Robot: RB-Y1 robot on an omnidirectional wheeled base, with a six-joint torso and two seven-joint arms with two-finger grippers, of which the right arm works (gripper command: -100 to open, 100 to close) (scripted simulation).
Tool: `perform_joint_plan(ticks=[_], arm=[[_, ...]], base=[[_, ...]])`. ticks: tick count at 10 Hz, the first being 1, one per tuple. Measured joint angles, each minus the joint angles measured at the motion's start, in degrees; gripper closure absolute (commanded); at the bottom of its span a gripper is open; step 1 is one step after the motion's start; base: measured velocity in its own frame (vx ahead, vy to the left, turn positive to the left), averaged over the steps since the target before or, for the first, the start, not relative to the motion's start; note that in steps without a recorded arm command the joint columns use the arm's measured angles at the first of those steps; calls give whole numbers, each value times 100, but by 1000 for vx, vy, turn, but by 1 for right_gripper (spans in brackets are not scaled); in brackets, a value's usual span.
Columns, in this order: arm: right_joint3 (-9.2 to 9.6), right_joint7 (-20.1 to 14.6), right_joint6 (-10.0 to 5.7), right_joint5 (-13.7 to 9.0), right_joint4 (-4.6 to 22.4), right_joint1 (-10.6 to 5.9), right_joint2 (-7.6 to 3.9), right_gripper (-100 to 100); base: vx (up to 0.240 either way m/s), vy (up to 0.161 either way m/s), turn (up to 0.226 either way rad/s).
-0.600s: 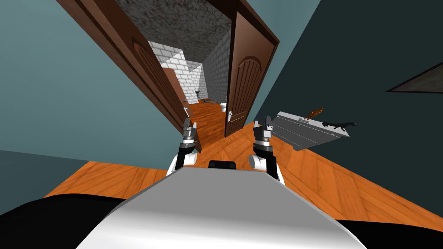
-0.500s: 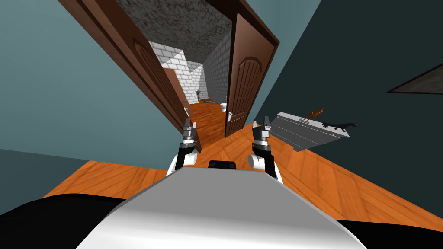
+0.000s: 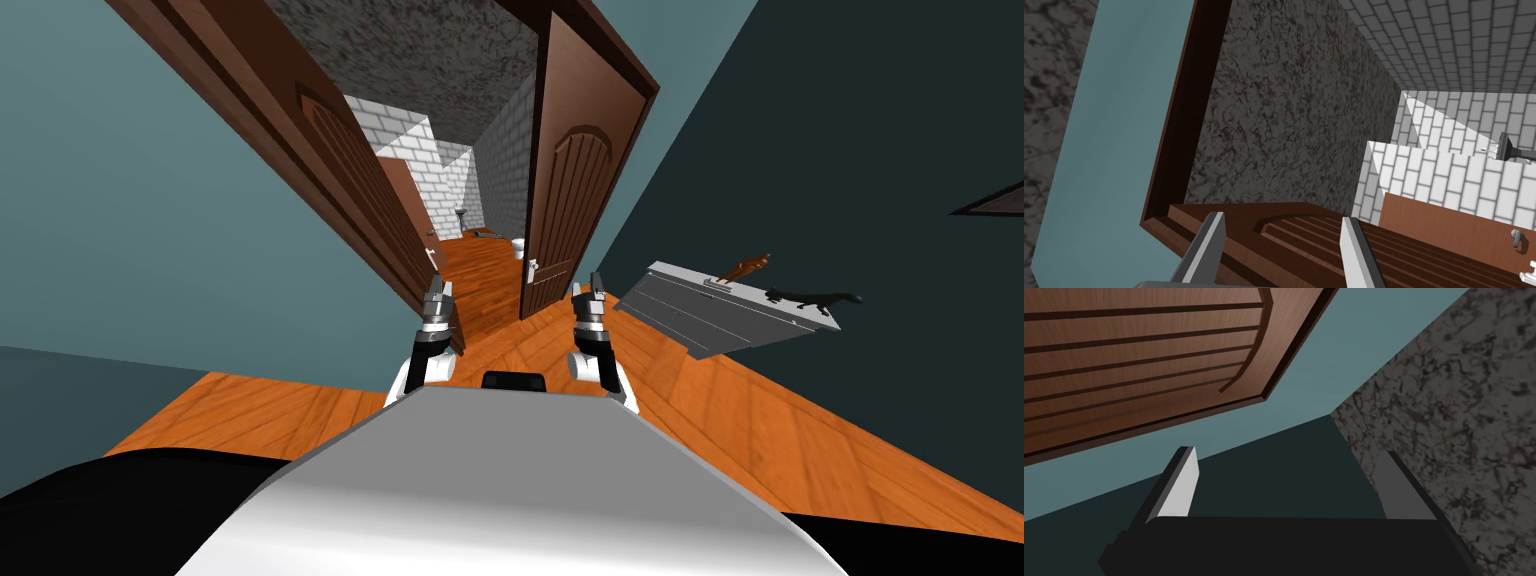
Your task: Push the door open
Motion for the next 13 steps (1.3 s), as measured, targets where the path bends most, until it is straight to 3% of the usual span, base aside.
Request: perform_joint_plan(ticks=[5,7,13], arm=[[3,-234,-43,106,550,-285,-122,-100],[5,-371,-81,192,901,-572,-178,-100],[31,-701,-145,377,1822,-1086,-319,-100]], base=[[40,-36,35],[69,-57,54],[45,-49,44]])
